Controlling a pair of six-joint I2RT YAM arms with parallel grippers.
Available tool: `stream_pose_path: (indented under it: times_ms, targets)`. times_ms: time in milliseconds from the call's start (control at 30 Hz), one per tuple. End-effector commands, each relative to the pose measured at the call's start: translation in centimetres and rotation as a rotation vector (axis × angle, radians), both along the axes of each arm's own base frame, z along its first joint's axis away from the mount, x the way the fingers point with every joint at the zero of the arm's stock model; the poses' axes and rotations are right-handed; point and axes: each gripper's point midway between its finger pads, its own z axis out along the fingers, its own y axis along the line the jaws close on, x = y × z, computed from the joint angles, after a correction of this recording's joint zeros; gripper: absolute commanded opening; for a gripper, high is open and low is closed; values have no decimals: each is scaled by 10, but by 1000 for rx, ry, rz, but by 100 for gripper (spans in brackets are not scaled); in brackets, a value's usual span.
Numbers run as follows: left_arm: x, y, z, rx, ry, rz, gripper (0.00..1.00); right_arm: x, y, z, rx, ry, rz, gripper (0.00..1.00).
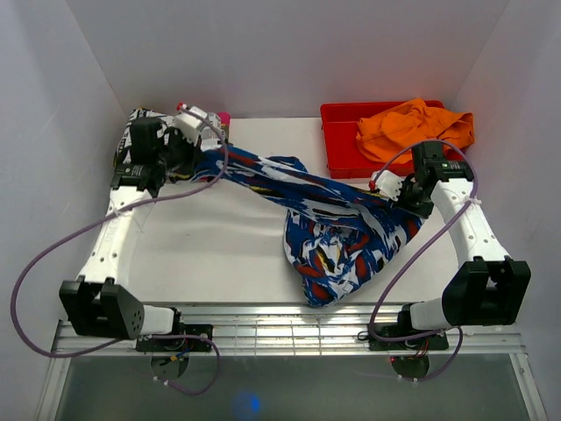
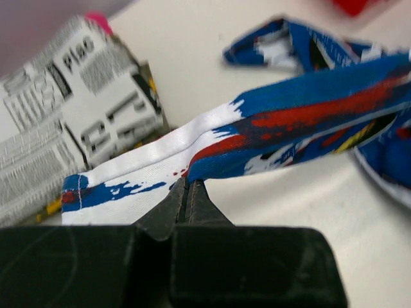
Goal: Fold and stack the trousers
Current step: Flatten the trousers out
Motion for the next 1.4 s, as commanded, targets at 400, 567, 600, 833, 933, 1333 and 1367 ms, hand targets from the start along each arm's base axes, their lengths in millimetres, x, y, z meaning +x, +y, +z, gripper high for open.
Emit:
stream_pose_path:
  times_ms: [400,567,600,833,933,1333,1367]
  targets:
    - [225,-192,8,-230,-226,-120,0,11,-14,12,-65,-76,-32,8]
    - [260,-225,-58,-224,-213,-143,0,1,-19,12,-87,-66,-79,8]
    - [260,-230,-71,-205,-211,-170,0,1,-19,12,-90,-67,-85,8]
    - [219,-226,-187,-52,-9,-243,0,14,-20,25,-114,-97,-107,8]
    - [171,-213,-217,31,103,-343,0,23,-22,28,-137,-109,-83,8]
    - [-60,-91,-253,234,600,-502,0,65,14,20,-97,-102,95,8]
    - [-73,-73,-251,229,644,-470,0,62,21,15,-88,-84,114,8]
